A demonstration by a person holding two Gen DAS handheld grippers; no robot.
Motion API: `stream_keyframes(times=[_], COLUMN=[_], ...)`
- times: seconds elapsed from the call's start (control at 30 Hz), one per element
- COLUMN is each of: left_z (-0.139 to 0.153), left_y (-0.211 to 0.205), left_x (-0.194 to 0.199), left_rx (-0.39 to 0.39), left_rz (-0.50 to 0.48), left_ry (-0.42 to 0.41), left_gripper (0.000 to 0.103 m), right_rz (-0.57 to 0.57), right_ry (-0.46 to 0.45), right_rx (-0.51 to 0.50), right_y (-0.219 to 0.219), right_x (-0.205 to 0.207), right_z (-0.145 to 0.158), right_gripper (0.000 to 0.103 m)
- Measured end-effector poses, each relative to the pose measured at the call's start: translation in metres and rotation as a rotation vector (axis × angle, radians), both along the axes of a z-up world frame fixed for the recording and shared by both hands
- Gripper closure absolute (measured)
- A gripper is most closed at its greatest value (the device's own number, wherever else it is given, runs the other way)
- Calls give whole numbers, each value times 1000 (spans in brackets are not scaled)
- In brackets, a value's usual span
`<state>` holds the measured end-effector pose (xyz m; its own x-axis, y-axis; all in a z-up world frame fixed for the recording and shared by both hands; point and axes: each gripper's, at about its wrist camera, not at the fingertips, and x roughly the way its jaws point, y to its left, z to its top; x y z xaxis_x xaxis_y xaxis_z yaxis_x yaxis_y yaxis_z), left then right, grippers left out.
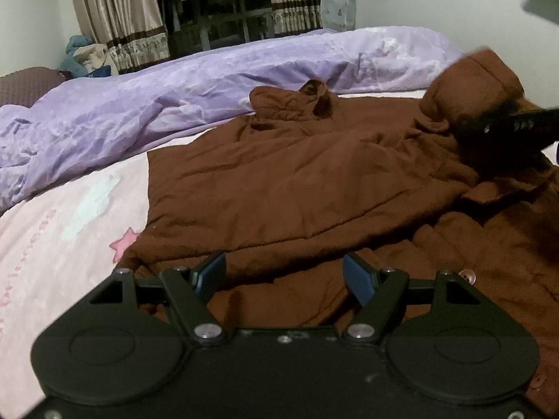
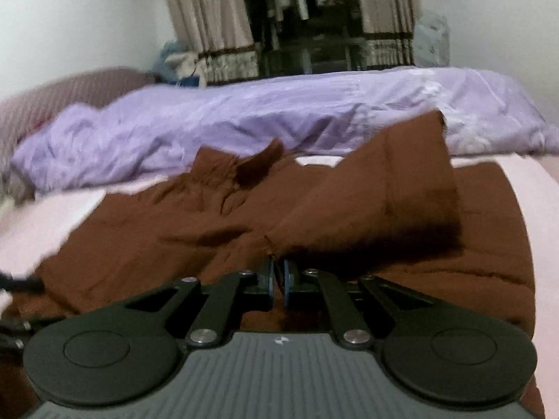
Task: Fold large clothes
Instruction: 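Lift the sleeve and fold it across the jacket body with the right tool, then open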
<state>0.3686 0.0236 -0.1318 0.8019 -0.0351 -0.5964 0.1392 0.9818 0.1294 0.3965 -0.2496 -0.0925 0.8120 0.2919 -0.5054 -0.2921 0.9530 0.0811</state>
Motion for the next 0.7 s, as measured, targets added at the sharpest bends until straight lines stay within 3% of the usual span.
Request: stream_keyframes(times=[0.07, 0.2, 0.27, 0.4, 0.6, 0.7], left_z=[-2, -2, -2, -2, -3, -3], left_y=[0, 0, -1, -3, 1, 6], left_x=[0, 1, 2, 1, 1, 3], left_rx=[5, -3, -1, -2, -5, -12], left_rz=[2, -4, -1, -12, -22, -16], left_ry=[5, 9, 10, 7, 5, 4], left_gripper=[28, 28, 28, 28, 28, 28], right_rz=[-8, -43, -48, -63, -3, 32], right_ry=[24, -12, -51, -91, -119, -181], right_rx=[-55, -76, -69, -86, -232, -367], right_y=[2, -5, -6, 1, 43, 75], right_x=[-1, -8, -14, -7, -6, -4], right_z=[-6, 8, 15, 17, 6, 0], right_gripper=[64, 53, 38, 37, 35, 22])
